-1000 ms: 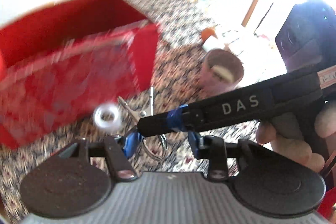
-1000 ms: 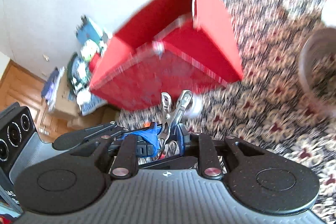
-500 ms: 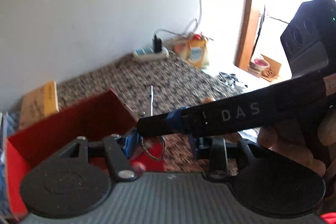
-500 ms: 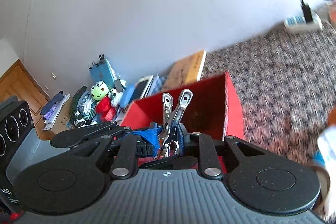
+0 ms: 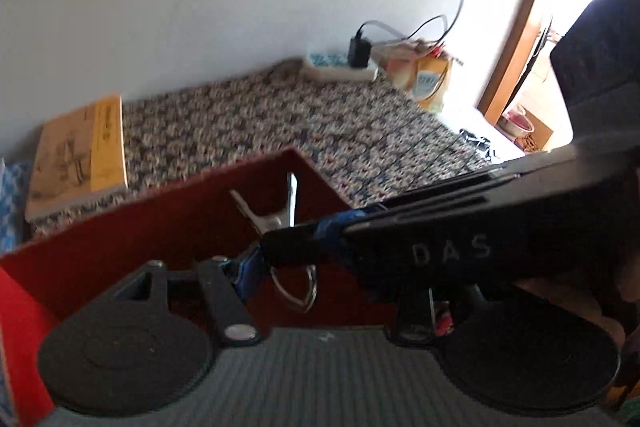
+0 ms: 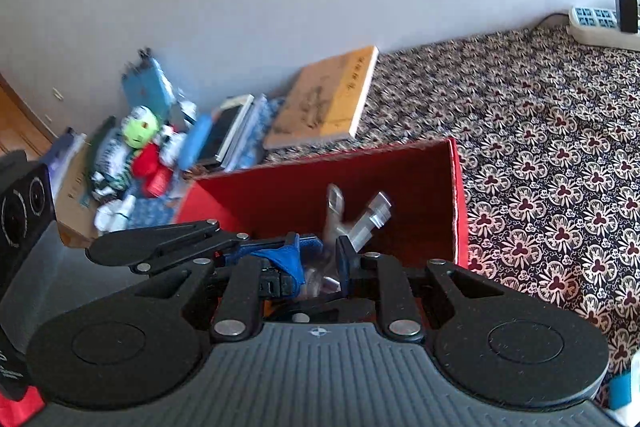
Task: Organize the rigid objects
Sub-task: 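Lift the scissors with the right tool and carry them into the red box, then open the right tool to release the scissors inside the box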
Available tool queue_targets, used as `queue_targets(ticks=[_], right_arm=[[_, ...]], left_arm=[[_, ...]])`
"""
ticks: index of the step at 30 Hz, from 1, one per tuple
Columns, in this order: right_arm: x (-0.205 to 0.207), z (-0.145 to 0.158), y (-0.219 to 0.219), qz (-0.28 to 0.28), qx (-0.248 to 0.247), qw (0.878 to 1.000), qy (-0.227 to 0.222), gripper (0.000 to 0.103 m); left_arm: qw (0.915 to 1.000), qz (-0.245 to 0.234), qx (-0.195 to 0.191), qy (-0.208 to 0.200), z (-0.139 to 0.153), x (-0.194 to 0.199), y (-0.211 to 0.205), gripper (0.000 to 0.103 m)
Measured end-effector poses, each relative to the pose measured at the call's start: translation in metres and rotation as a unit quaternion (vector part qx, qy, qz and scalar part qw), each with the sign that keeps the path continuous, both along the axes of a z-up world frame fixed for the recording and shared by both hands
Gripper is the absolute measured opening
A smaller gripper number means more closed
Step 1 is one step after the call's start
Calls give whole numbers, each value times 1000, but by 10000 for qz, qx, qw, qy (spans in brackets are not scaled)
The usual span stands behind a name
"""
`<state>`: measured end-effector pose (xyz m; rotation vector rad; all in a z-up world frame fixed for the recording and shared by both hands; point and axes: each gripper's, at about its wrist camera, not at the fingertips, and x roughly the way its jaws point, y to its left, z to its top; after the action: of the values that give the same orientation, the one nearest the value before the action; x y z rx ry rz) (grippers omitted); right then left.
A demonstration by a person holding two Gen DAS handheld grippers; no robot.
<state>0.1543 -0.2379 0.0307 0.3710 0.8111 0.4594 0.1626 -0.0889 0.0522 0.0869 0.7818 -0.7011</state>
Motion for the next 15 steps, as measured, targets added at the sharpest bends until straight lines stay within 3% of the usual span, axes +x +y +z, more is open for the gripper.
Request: queue_targets(ticks=[6, 15], right_arm=[[15, -17, 8, -308, -339, 9988, -172, 1], [10, -25, 1, -515, -172, 9979, -352, 0]], left_arm=[[9989, 160, 32, 440, -20, 33, -1, 36], [9977, 415, 501, 208, -26, 33, -5, 39]])
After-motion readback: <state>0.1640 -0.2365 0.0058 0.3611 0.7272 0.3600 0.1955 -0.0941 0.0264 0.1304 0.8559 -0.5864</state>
